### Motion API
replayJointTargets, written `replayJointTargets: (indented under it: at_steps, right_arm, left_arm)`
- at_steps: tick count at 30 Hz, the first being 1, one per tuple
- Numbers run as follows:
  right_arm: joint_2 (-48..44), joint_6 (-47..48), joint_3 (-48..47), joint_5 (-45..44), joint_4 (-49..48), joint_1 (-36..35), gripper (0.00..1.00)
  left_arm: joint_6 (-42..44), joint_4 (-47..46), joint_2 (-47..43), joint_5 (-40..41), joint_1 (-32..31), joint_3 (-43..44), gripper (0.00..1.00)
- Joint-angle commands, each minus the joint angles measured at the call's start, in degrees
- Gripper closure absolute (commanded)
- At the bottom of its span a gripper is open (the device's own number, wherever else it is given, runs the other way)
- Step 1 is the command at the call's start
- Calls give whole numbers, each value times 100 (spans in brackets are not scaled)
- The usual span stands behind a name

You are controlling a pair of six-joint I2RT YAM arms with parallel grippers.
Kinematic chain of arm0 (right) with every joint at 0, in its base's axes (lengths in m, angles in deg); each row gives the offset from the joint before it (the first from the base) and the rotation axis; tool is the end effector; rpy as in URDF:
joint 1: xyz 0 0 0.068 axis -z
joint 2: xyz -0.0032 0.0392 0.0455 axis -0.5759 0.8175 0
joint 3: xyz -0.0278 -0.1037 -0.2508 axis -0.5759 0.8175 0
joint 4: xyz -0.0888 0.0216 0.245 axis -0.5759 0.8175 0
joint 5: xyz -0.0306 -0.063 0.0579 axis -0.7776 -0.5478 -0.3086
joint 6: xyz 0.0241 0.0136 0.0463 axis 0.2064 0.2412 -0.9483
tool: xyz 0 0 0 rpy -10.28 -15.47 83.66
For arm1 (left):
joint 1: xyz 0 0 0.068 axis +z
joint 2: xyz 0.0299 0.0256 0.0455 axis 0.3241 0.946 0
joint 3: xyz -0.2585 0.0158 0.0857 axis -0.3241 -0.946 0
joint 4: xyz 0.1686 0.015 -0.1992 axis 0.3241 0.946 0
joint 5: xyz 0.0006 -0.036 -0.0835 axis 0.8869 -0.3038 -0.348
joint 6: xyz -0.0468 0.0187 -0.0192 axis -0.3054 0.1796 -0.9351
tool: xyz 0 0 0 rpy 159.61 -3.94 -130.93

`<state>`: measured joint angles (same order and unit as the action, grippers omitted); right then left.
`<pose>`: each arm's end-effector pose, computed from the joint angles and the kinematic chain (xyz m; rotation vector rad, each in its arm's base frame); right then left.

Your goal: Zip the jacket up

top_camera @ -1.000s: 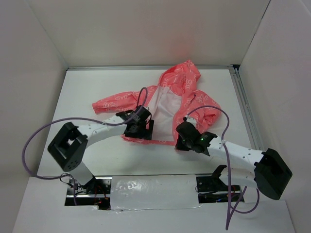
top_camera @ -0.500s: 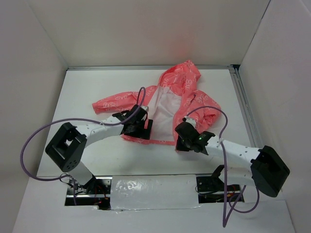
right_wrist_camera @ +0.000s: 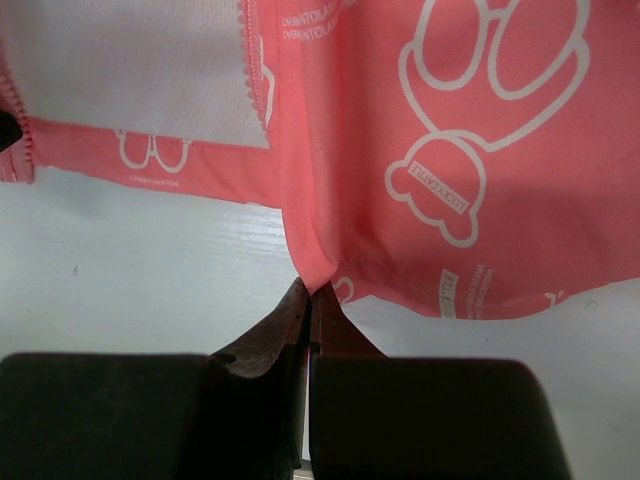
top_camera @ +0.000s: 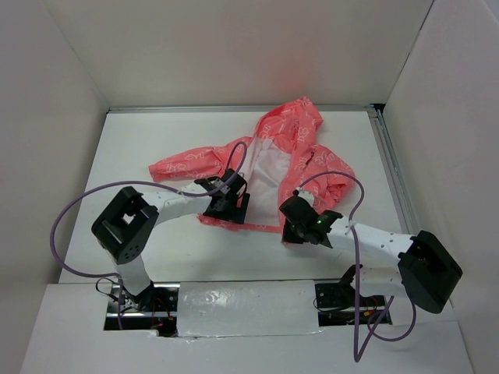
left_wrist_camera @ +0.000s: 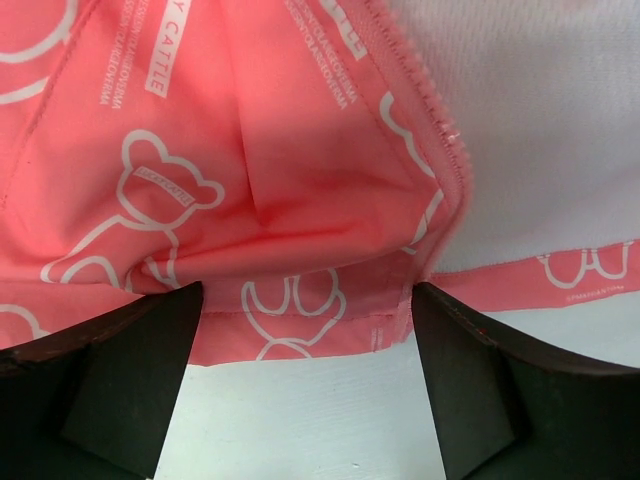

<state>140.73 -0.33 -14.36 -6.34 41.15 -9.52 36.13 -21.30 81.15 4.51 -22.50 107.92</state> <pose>0.1562 0.1452 0.1690 0.1140 2.6168 0.3367 0.2622 -0.2241 0.1685 0.1719 2.6518 -0.2311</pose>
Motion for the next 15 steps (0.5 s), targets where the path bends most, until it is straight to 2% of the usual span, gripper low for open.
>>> replayJointTargets:
  at_steps: [1, 4, 5, 7, 8, 10, 11, 12, 13, 14, 15]
  right_arm:
    - [24, -109, -100, -173, 27, -22, 100]
    - [-2, -145, -91, -253, 53, -5, 100]
    - [-2, -153, -82, -279, 44, -5, 100]
    - [50, -180, -91, -314, 62, -5, 100]
    - [68, -214, -91, -323, 70, 4, 100]
    - [138, -241, -100, -350, 79, 47, 100]
    - [182, -293, -100, -367, 97, 74, 100]
    - [209, -311, -100, -385, 114, 109, 100]
    - [261, -320, -100, -385, 123, 127, 100]
    - [279, -329, -91, -385, 123, 188, 100]
    - [331, -329, -91, -376, 115, 223, 100]
  left_arm:
    - [-178, 59, 203, 169, -51, 68, 3]
    - [-415, 375, 309, 529, -78, 147, 10]
    - [-450, 402, 326, 592, -104, 139, 21]
    - [-451, 411, 318, 619, -104, 95, 23]
    - [-433, 394, 300, 584, -104, 77, 30]
    - [-424, 315, 257, 514, -104, 7, 34]
    - [-390, 280, 248, 478, -104, -19, 44]
    - [-389, 271, 239, 478, -104, -37, 47]
    - [-424, 323, 239, 495, -104, -28, 61]
    - [-477, 401, 239, 530, -113, -2, 68]
    - [-573, 489, 230, 566, -104, 68, 68]
